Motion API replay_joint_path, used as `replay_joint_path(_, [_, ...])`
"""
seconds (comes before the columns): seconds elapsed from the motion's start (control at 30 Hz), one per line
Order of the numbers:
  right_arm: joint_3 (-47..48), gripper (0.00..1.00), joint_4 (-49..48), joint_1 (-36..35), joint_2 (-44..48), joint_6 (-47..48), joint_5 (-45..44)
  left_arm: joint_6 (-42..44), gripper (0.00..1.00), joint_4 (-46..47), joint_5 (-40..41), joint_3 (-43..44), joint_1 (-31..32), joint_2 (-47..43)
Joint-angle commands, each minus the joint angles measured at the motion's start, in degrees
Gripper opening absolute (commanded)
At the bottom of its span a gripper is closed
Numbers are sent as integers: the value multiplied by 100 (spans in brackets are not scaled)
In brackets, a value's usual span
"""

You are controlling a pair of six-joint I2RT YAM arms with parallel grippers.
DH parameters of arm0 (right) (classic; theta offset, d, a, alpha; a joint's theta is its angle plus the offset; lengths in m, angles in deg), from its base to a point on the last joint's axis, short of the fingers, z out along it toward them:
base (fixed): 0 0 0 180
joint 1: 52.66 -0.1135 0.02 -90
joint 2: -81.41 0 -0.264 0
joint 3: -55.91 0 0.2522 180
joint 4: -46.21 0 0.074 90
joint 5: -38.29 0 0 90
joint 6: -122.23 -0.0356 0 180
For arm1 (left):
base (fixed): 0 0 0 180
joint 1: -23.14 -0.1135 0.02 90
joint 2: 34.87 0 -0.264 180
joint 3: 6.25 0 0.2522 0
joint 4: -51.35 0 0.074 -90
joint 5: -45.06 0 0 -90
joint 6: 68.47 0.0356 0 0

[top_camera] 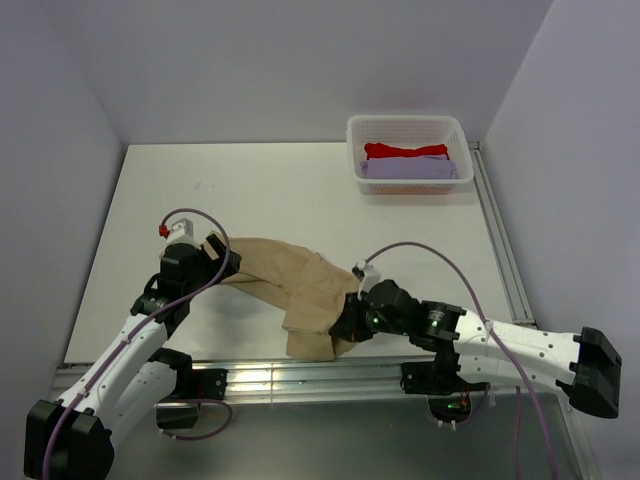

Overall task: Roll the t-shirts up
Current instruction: Flatten the tshirt

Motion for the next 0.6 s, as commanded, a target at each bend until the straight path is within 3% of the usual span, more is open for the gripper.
replay_joint_path(0.0, [-574, 24, -401, -209, 27, -338, 99, -3, 90, 236, -82, -15, -16, -83])
replay_joint_path(0.13, [-681, 45, -200, -280, 431, -462, -323, 6, 90, 227, -100, -6, -16, -56])
replay_joint_path(0.57, [-593, 49, -436, -280, -104, -444, -368, 15, 90, 192, -135, -6, -8, -91])
